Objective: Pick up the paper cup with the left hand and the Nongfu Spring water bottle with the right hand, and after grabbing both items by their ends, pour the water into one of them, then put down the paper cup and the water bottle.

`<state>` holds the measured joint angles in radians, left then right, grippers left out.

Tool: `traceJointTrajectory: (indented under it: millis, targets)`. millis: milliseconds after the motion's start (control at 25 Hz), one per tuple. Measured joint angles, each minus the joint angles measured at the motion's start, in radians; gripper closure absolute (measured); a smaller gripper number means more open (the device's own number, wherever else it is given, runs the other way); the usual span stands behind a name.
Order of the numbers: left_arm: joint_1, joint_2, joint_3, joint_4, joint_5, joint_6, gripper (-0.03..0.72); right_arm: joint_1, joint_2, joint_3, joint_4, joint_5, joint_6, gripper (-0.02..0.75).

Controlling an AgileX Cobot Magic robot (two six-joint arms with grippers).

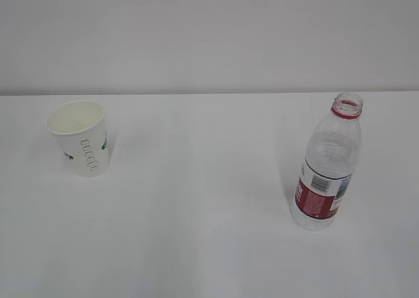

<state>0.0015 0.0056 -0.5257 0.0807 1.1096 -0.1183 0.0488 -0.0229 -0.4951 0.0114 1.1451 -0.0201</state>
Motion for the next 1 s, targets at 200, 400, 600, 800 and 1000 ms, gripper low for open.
traceJointTrajectory:
  millis: [200,400,600,800,1000]
  targets:
    - [0.0,0.0,0.0,0.0,0.0,0.0,0.171,0.0,0.0,0.0,0.0,0.0,0.0,0.202]
    - [0.0,0.0,0.0,0.0,0.0,0.0,0.171,0.0,0.0,0.0,0.0,0.0,0.0,0.201]
    - [0.0,0.0,0.0,0.0,0.0,0.0,0.171,0.0,0.0,0.0,0.0,0.0,0.0,0.202]
    - [0.0,0.0,0.0,0.0,0.0,0.0,0.171,0.0,0.0,0.0,0.0,0.0,0.0,0.202]
    - [-0.001,0.0,0.0,-0.006,0.0,0.056,0.171,0.0,0.0,0.0,0.0,0.0,0.0,0.201]
